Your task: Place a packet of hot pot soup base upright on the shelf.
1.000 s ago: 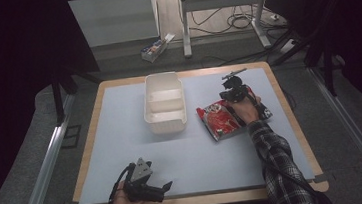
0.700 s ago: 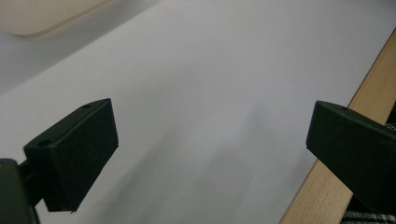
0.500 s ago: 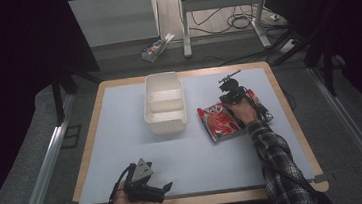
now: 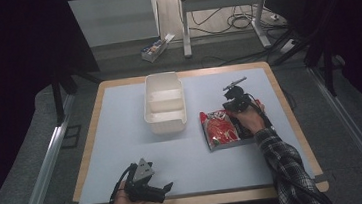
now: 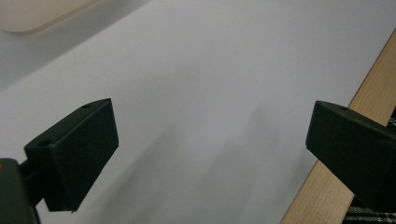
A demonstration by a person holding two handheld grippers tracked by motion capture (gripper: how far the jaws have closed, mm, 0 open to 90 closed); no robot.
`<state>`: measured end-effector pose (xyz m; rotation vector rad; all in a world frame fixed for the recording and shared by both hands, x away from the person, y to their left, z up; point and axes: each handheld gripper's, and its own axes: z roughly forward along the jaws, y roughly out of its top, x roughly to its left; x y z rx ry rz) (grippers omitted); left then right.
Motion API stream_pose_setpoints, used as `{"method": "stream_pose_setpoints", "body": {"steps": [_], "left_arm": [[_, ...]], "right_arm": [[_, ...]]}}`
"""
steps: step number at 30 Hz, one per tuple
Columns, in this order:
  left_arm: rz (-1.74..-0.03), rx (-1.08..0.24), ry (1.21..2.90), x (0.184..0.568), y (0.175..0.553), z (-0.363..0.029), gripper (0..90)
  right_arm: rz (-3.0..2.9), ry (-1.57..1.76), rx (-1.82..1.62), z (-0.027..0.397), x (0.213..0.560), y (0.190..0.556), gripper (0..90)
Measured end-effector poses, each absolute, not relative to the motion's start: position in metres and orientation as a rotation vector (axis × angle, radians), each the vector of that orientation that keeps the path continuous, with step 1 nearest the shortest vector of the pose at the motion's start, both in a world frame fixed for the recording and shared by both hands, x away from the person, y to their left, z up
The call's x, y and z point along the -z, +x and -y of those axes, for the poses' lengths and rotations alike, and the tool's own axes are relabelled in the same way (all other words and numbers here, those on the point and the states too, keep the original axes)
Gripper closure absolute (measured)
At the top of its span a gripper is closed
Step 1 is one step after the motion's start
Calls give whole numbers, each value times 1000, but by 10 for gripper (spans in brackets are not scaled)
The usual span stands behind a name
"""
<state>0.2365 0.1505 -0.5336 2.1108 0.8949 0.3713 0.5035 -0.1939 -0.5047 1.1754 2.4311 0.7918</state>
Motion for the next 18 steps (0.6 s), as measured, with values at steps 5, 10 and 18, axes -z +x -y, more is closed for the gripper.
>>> {"method": "stream_pose_setpoints", "body": {"steps": [5,10,18], "left_arm": [[-892,-370,2115,534,237,-150,23],[-893,-369,2117,534,237,-149,23],[-894,-367,2118,534,237,-149,23]], "right_arm": [[-2441,1165,-805,197,505,490,895],[-2467,1155,-825,195,507,478,895],[-2498,1083,-769,187,508,459,894]]}}
